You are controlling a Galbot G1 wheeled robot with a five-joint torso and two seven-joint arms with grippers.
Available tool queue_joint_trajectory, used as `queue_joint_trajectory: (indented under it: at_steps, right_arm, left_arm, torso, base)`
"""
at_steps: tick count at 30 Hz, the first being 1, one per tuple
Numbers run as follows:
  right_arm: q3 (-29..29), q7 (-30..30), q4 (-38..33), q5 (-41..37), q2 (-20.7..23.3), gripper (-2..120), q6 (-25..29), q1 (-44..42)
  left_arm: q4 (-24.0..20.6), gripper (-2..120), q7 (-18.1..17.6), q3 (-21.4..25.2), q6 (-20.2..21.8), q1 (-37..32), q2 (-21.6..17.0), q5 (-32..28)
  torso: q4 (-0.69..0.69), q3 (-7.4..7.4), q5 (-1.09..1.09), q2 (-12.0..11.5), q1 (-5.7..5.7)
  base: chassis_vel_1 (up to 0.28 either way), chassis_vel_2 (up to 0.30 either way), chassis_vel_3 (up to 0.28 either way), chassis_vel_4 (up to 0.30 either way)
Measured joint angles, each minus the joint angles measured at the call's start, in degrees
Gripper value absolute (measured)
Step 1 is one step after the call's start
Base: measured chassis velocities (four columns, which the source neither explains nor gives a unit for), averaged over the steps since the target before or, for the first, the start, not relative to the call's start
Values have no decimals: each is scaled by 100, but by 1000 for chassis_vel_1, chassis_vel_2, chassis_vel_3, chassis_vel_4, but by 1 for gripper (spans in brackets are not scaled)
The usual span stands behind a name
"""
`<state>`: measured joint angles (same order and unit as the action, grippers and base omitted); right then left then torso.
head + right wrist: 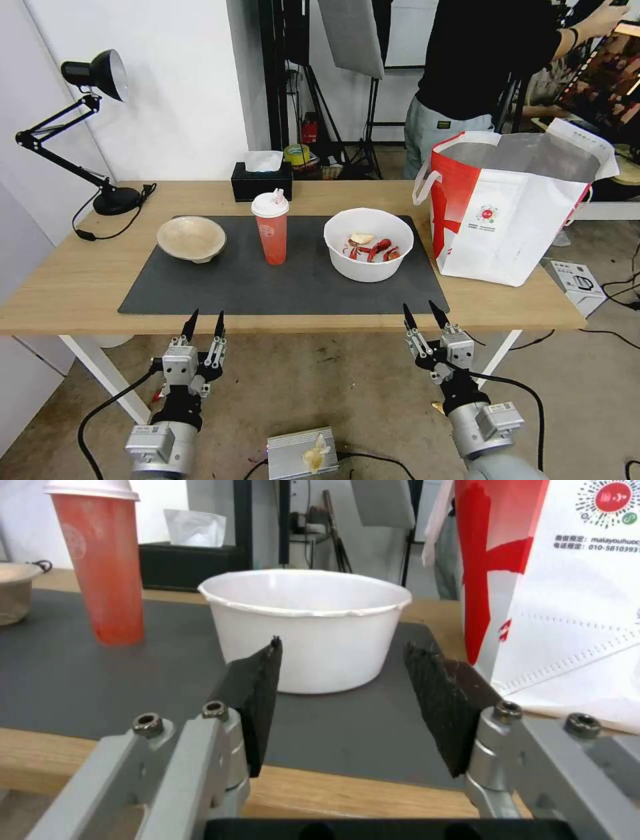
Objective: Pick up the trash from the table and place it into the takeout bag.
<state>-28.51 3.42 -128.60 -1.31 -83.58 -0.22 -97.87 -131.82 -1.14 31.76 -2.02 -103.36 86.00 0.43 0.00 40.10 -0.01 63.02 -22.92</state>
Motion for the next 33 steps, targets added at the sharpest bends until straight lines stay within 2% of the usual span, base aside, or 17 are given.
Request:
queue_joint_trajectory:
  at_steps: [19,21,23,24,28,29,31,33]
  right_arm:
    - [-14,-5,-13,-5,29,50,9,-6]
    - [-157,-137,-204,-94,240,58,135,-80]
    - [-472,-441,-616,-289,681,68,414,-229]
    - [-472,-441,-616,-289,681,68,414,-229]
    - [-1070,-1015,-1409,-658,1539,86,959,-527]
    - [-1070,-1015,-1409,-658,1539,86,959,-527]
    - [-1114,-964,-1395,-887,1771,95,1142,-509]
    - [-1128,-834,-1274,-1057,1983,99,1265,-416]
  left_arm:
    - [-2,50,-14,-3,-7,0,-1,5]
    - [-85,58,-221,-101,-139,-3,-27,96]
    - [-268,67,-636,-315,-417,-6,-86,286]
    - [-268,67,-636,-315,-417,-6,-86,286]
    - [-653,85,-1537,-761,-1013,-17,-215,695]
    - [-653,85,-1537,-761,-1013,-17,-215,695]
    - [-761,95,-1801,-846,-1301,42,-332,618]
    - [-761,99,-1821,-836,-1431,123,-409,461]
  torso:
    - [0,0,1,0,0]
    - [1,1,2,-1,0]
    - [0,0,1,-1,0]
    - [0,0,1,-1,0]
    - [0,0,-4,0,0]
    - [0,0,-4,0,0]
    - [-3,-1,4,0,1]
    - [1,0,1,-1,0]
  base:
    - [0,0,0,0]
    - [0,0,0,0]
    - [0,0,0,0]
    - [0,0,0,0]
    - [0,0,0,0]
    - [0,0,0,0]
    - [0,0,0,0]
    - [0,0,0,0]
